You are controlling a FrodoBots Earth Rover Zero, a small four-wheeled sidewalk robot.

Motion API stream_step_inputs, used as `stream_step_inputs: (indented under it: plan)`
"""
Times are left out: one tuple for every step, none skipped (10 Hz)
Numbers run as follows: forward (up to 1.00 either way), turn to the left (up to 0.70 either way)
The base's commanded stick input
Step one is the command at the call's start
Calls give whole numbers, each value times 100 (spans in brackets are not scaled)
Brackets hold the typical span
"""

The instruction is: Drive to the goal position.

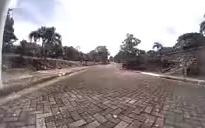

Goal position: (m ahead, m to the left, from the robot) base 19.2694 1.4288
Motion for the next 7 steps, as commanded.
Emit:
stream_step_inputs:
  plan:
    - [70,0]
    - [70,0]
    - [70,0]
    - [70,0]
    - [70,0]
    - [70,0]
    - [70,0]
